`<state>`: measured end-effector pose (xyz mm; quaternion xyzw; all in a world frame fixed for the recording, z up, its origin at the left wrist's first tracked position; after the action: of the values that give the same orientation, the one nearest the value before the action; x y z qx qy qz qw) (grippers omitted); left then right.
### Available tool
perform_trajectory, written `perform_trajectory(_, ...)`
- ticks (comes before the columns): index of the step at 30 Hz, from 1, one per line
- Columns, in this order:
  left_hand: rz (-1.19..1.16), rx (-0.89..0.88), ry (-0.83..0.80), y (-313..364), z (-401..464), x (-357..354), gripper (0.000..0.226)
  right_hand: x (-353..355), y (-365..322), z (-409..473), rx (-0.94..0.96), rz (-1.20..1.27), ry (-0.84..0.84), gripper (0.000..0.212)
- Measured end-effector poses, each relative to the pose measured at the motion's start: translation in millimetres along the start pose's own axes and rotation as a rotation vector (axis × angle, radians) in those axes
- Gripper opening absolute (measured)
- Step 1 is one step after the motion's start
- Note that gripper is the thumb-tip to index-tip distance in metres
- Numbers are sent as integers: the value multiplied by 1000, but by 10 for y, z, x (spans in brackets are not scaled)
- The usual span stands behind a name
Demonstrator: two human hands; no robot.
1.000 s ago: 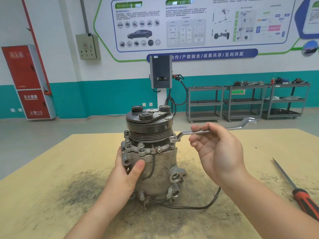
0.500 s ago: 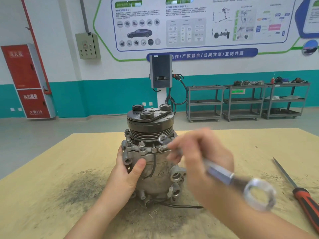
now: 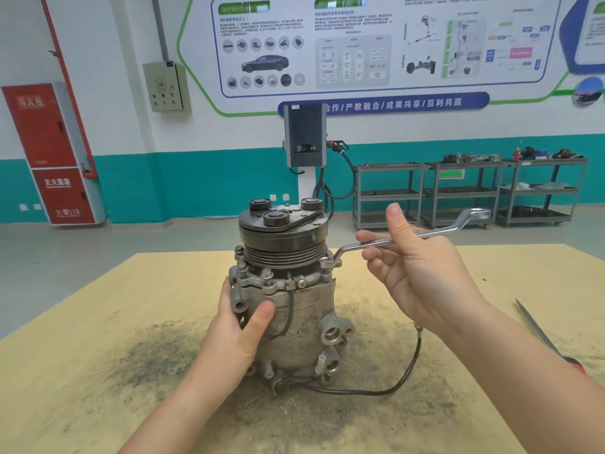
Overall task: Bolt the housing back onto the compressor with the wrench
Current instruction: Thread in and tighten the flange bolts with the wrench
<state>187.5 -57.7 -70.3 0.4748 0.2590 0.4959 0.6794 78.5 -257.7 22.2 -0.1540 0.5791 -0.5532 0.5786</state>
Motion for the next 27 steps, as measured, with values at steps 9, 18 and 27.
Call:
perform_trajectory(9,18,-19,2,-11,14,8,120,31,48,-214,481,-119,34,13)
perform_trajectory(18,-2,-11,4,-35,17,2,117,-565,-64,-817,1250,-984,-283,18)
perform_trajectory(27,27,-3,9,-29,23,15,128,-22,-140,-188,228,-95,81,16)
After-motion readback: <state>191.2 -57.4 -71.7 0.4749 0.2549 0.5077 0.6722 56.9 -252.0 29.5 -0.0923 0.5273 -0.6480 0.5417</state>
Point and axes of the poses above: each hand's wrist, its own z-axis towards the middle knuckle, its own x-axis out of the back of the hand, y = z × x, the point moved 7 cm from there along z, towards the middle knuckle, and after that the axes turned 5 degrees about -z, right-handed, at the moved point
